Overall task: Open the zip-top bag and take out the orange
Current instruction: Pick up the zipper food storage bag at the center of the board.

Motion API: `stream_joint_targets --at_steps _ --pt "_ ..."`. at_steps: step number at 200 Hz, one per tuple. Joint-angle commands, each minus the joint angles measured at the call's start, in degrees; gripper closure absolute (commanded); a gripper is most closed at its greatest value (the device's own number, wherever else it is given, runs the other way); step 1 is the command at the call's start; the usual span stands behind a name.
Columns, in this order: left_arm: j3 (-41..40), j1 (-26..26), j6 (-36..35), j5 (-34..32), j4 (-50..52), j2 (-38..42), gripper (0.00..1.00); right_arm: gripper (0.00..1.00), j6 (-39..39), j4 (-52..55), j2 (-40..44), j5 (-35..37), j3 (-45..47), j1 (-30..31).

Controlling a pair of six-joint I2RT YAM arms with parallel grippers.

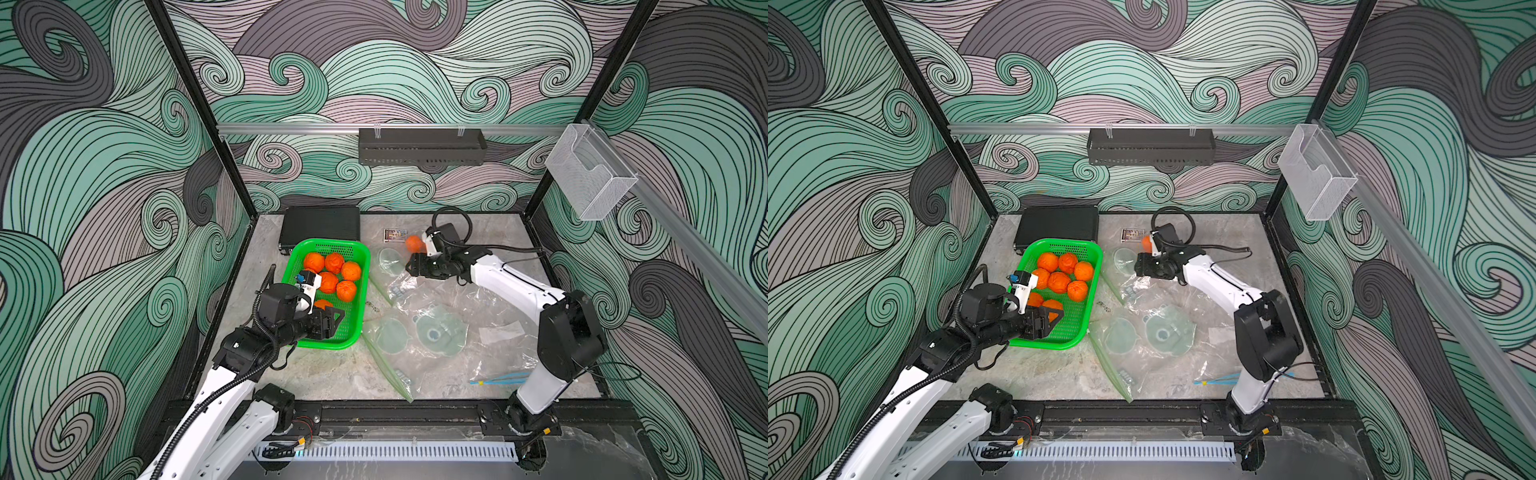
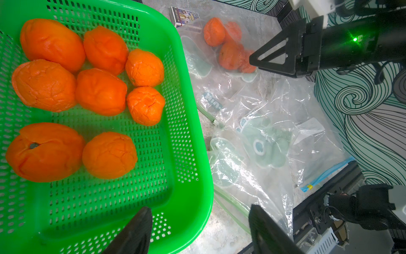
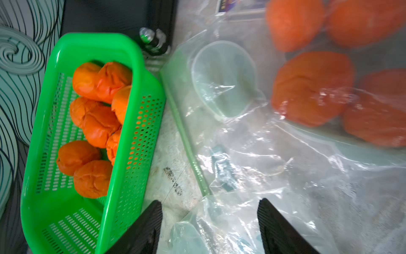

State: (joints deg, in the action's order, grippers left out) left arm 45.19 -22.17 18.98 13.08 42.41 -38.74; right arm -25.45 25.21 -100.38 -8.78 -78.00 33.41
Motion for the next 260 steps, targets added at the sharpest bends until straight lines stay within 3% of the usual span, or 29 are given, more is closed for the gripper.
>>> stream_joint_targets --at_steps 1,29,91,141,168,223,238,260 --pt "-0.02 -0.05 -0.58 -0.77 -0.27 0.67 0.30 0.30 6.44 3.34 -6.29 4.67 -4.33 2.28" --pt "-0.07 0.00 -0.61 -1.46 -0.15 0.86 0.30 0.29 13.13 4.24 -12.54 8.57 -8.62 5.93" --pt "-0.04 0.03 -0.53 -1.74 -0.14 0.61 0.30 0.25 21.89 6.10 -21.59 10.09 -13.44 8.93" --pt "-0.05 -0.04 -0.61 -1.65 -0.14 0.25 0.30 0.29 23.16 8.38 -27.59 11.95 -15.16 9.57" --pt "-0.06 0.03 -0.61 -1.65 -0.14 0.06 0.30 0.41 23.32 8.84 -28.92 12.05 -15.75 9.54" --pt "-0.02 0.07 -0.53 -1.65 -0.14 -0.16 0.30 0.91 21.68 8.81 -27.75 11.99 -17.99 7.72" --pt "-0.02 0.05 -0.51 -1.63 -0.09 -0.19 0.30 1.00 21.02 8.82 -26.73 11.11 -18.87 6.64" --pt "-0.08 0.06 -0.53 -1.74 -0.13 -0.09 0.30 1.00 19.30 8.43 -24.70 8.85 -19.77 4.47"
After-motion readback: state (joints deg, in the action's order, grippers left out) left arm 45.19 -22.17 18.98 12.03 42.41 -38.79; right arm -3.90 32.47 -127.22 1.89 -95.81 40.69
